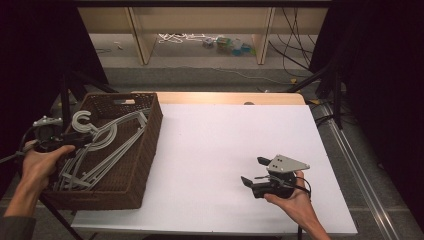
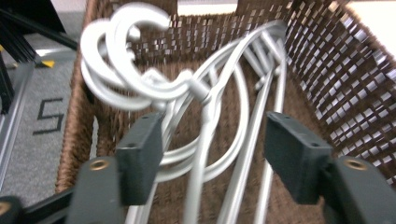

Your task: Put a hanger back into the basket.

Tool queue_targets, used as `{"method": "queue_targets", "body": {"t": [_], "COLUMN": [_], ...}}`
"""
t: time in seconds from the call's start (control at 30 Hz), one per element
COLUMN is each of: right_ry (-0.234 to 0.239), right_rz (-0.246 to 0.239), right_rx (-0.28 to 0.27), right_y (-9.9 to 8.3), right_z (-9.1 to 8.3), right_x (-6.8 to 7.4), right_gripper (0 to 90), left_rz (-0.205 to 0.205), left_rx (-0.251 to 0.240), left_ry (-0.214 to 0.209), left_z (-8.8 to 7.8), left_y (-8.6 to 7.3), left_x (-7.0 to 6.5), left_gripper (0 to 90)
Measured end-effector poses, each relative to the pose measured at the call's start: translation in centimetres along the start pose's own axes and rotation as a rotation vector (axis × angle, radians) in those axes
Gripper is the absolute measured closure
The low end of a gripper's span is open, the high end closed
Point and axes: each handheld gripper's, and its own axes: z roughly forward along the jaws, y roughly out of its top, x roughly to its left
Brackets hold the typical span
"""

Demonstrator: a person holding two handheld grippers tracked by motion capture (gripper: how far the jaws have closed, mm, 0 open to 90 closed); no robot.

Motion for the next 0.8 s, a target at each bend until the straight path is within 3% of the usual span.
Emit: {"method": "queue_targets", "body": {"t": [0.03,0.1,0.13,0.17,0.2,0.23,0.33,0.37,0.4,0.43,0.47,0.5,0.8], "right_ry": [0.0,-0.002,-0.003,-0.003,-0.006,-0.006,-0.016,-0.016,-0.015,-0.021,-0.016,-0.019,-0.03], "right_rz": [0.0,0.0,-0.003,-0.003,0.0,0.0,0.004,0.004,0.002,-0.003,-0.001,-0.004,0.008], "right_rx": [0.0,-0.003,-0.004,-0.004,-0.007,-0.008,-0.022,-0.022,-0.02,-0.034,-0.023,-0.029,-0.052], "right_y": [0.0,0.0,0.0,0.0,0.0,0.0,0.0,0.0,0.1,0.1,0.1,0.2,0.2], "right_z": [0.0,0.0,0.0,0.0,0.0,0.0,0.0,0.0,-0.2,-0.1,-0.3,-0.3,-0.6], "right_x": [0.0,0.0,0.0,0.0,0.0,0.0,0.1,0.1,0.1,0.1,0.2,0.2,0.5], "right_gripper": [16.6,16.6,16.6,16.6,16.6,16.6,16.6,16.6,16.6,16.6,16.6,16.6,16.6], "left_rz": [0.0,0.004,-0.002,-0.002,-0.006,-0.006,0.021,0.021,0.037,0.037,0.043,0.043,0.081], "left_rx": [0.0,-0.047,-0.081,-0.081,-0.118,-0.118,-0.189,-0.189,-0.217,-0.217,-0.236,-0.236,-0.322], "left_ry": [0.0,0.007,0.0,0.0,-0.017,-0.017,-0.057,-0.057,-0.085,-0.085,-0.111,-0.111,-0.234], "left_z": [0.0,-0.9,-1.5,-1.5,-2.2,-2.2,-3.6,-3.6,-3.9,-3.9,-4.1,-4.1,-4.5], "left_y": [0.0,0.3,0.5,0.5,0.7,0.7,0.9,0.9,0.9,0.9,1.0,1.0,0.4], "left_x": [0.0,-1.0,-1.8,-1.8,-2.8,-2.8,-5.3,-5.3,-6.4,-6.4,-7.4,-7.4,-12.3], "left_gripper": [35.3,34.0,31.9,31.2,29.6,29.0,27.0,26.8,25.5,24.8,24.7,24.4,21.6]}}
